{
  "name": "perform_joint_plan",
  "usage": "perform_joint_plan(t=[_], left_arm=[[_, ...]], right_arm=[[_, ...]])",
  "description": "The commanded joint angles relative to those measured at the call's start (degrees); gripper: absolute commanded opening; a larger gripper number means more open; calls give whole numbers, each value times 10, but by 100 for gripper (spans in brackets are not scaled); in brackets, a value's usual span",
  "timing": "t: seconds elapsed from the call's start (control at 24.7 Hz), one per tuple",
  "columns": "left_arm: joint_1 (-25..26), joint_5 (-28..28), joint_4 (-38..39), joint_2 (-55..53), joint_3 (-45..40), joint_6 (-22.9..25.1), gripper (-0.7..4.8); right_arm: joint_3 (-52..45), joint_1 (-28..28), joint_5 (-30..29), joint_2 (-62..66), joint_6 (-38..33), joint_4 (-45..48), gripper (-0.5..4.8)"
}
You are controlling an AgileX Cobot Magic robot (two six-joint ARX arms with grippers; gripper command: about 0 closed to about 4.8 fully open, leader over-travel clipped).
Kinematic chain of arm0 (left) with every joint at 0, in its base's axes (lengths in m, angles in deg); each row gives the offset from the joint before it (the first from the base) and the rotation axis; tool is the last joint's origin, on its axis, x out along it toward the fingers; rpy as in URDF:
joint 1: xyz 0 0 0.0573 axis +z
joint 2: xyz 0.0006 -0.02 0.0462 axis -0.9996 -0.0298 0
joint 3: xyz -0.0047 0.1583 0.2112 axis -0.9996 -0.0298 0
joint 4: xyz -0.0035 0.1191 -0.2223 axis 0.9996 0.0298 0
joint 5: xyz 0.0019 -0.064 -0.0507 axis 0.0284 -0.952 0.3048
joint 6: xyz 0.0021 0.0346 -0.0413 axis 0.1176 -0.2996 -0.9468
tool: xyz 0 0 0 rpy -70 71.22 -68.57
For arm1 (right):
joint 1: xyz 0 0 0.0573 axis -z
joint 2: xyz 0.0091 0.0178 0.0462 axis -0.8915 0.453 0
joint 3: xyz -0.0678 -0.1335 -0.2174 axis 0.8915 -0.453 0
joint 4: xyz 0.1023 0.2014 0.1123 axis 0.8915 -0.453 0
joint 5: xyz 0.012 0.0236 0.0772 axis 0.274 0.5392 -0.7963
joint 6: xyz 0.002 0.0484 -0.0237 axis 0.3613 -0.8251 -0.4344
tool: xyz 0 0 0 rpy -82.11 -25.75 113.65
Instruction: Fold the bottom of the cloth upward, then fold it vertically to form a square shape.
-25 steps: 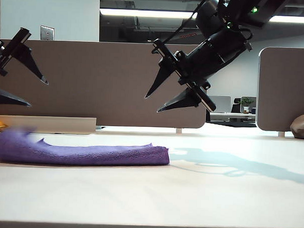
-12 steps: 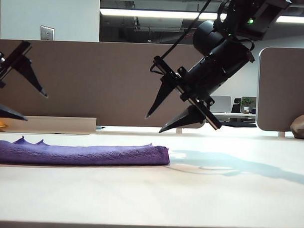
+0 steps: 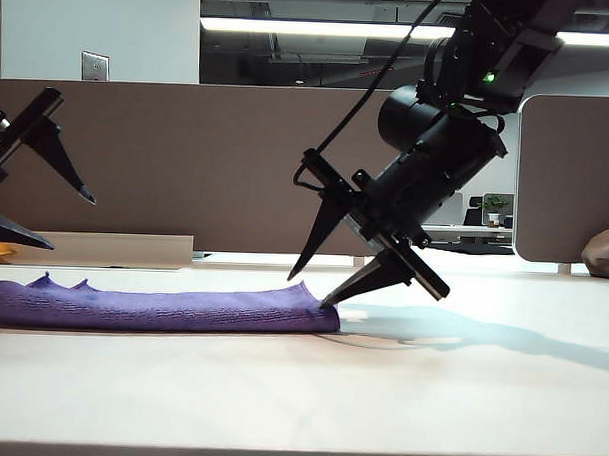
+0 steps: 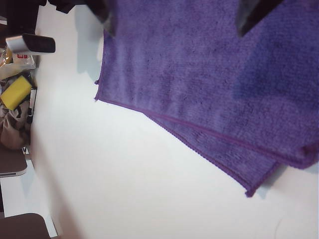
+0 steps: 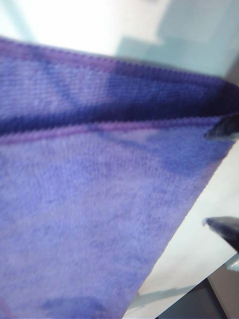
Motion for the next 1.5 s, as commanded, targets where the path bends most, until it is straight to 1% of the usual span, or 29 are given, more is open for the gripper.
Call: perform_joint_plan(t=[0.04,0.16,0.32,0.41,0.45,0.49,0.57,0.61,0.73,0.77,0.81,0.89,0.97,1.01,1.09,1.18,1.26,1.34,1.46,1.5], left_arm=[[1,-12,1,2,2,8,304],[1,-13,5,2,2,15,304],[1,-13,10,2,2,16,304],[1,-22,11,3,2,28,304],[1,-26,11,3,2,30,304],[1,-32,11,3,2,30,304],[1,-34,10,3,2,30,304],[2,-34,10,3,2,30,304],[2,-35,10,3,2,30,303],[2,-35,10,3,2,30,301],[2,-35,10,3,2,30,299],[2,-35,10,3,2,30,299],[2,-37,10,3,2,30,299],[2,-38,11,3,2,30,299],[2,-42,11,3,2,30,297],[2,-49,11,3,2,30,273],[2,-49,11,3,2,30,272],[2,-49,12,4,2,30,271],[2,-50,18,8,2,30,272],[2,-53,23,14,2,41,271]], right_arm=[[1,0,18,-2,13,-23,198],[1,0,69,-2,70,-89,199],[2,0,68,-3,82,-85,199],[2,0,62,-3,82,-83,199],[2,0,59,-3,82,-80,199],[2,0,43,-3,81,-61,199],[2,0,24,-3,59,-30,199],[2,0,24,-3,50,-22,199],[2,0,24,-3,49,-21,198],[2,0,24,-3,49,-23,189],[2,0,24,-3,49,-23,152],[2,0,24,-3,50,-21,42],[2,0,24,-3,52,-21,31],[2,0,24,-3,52,-23,11],[2,0,24,-3,53,-31,6],[2,0,25,-3,70,-51,6],[2,0,27,-5,96,-79,-1],[2,0,38,-6,113,-103,-1],[1,0,71,-16,137,-139,-1],[1,0,75,-24,146,-156,-1]])
